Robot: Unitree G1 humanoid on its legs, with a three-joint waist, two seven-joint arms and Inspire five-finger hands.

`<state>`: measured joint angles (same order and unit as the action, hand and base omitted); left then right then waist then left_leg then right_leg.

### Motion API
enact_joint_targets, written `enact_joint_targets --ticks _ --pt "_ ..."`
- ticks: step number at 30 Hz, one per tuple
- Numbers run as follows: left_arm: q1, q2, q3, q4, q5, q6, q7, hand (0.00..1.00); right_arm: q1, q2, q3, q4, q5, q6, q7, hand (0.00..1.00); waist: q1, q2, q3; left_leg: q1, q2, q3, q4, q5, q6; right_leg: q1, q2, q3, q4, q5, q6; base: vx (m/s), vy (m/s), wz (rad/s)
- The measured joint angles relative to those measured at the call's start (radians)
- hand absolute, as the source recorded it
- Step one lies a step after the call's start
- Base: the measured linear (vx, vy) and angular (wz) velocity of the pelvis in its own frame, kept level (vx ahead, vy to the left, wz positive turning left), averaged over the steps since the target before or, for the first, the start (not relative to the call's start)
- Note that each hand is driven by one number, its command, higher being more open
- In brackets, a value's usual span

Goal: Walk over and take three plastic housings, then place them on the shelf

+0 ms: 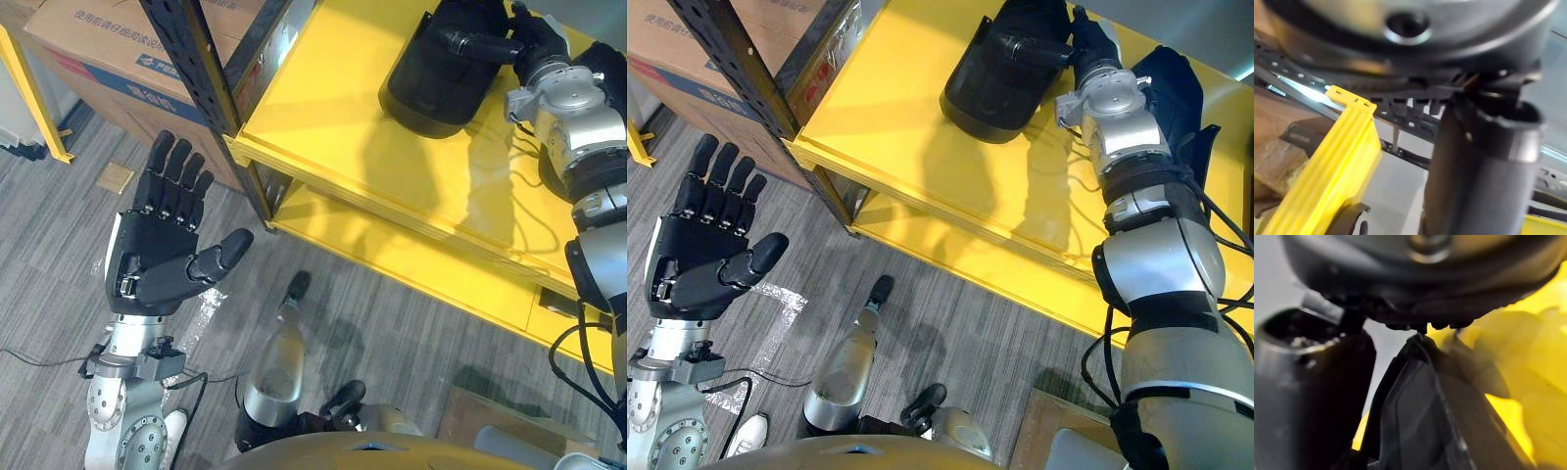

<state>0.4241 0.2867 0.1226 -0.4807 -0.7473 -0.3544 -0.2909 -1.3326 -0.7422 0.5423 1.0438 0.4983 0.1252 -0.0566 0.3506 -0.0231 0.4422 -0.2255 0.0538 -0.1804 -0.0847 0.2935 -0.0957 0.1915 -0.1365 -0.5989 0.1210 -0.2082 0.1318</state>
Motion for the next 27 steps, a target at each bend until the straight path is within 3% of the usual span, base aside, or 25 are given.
enact_joint_targets --ticks 8,13,16,19,21,24,27 --pt "0.001 0.000 0.003 0.000 -0.005 -0.002 -0.017 1.00 0.000 -0.001 0.027 -0.046 -0.003 -0.028 -0.002 1.00 -0.005 0.000 0.000 0.004 0.010 0.016 0.000 -0.004 -0.004 -0.003 0.001 0.015 0.002 0.000 0.000 -0.02 0.000 -0.07" --pt "0.004 0.000 0.003 0.000 -0.006 -0.023 -0.018 1.00 0.004 -0.028 0.030 -0.181 -0.062 -0.135 -0.005 1.00 -0.018 0.000 0.000 0.016 0.014 0.036 0.000 -0.004 -0.004 -0.002 -0.002 0.031 0.000 0.001 0.001 0.00 -0.002 -0.10" --pt "0.004 0.000 0.005 0.000 -0.006 -0.027 -0.024 1.00 0.028 -0.078 0.016 -0.335 -0.072 -0.240 -0.020 1.00 -0.030 0.001 -0.005 0.033 0.018 0.054 0.000 -0.004 -0.004 0.001 -0.006 0.048 -0.002 0.001 0.001 -0.01 -0.004 -0.16" --pt "0.002 -0.002 0.006 0.003 -0.005 -0.037 -0.041 1.00 0.183 -0.085 -0.162 -0.565 -0.092 -0.331 -0.055 1.00 -0.050 0.000 -0.030 0.045 0.026 0.076 0.000 -0.005 -0.003 0.003 -0.006 0.063 -0.001 0.002 0.002 -0.02 -0.012 -0.18" --pt "0.003 -0.006 0.006 0.014 -0.005 -0.037 -0.040 1.00 0.304 -0.074 -0.255 -0.678 -0.104 -0.353 -0.079 1.00 -0.057 0.001 -0.057 0.056 0.028 0.095 -0.001 -0.005 -0.003 0.003 -0.010 0.077 0.000 0.004 0.004 -0.01 0.004 -0.20" --pt "0.016 -0.024 0.005 0.042 0.011 -0.036 -0.025 1.00 0.571 -0.016 -0.434 -0.859 -0.195 -0.358 -0.120 1.00 -0.100 0.006 -0.135 0.066 0.028 0.129 -0.004 -0.008 -0.001 0.000 -0.017 0.103 0.001 0.008 0.010 -0.03 0.015 -0.26" --pt "0.028 -0.058 0.005 0.048 0.013 -0.036 0.008 1.00 0.804 0.035 -0.594 -0.985 -0.295 -0.380 -0.152 1.00 -0.143 0.034 -0.174 0.083 0.045 0.169 -0.005 -0.037 -0.002 -0.009 -0.015 0.140 -0.002 0.018 0.003 -0.09 0.029 -0.41"
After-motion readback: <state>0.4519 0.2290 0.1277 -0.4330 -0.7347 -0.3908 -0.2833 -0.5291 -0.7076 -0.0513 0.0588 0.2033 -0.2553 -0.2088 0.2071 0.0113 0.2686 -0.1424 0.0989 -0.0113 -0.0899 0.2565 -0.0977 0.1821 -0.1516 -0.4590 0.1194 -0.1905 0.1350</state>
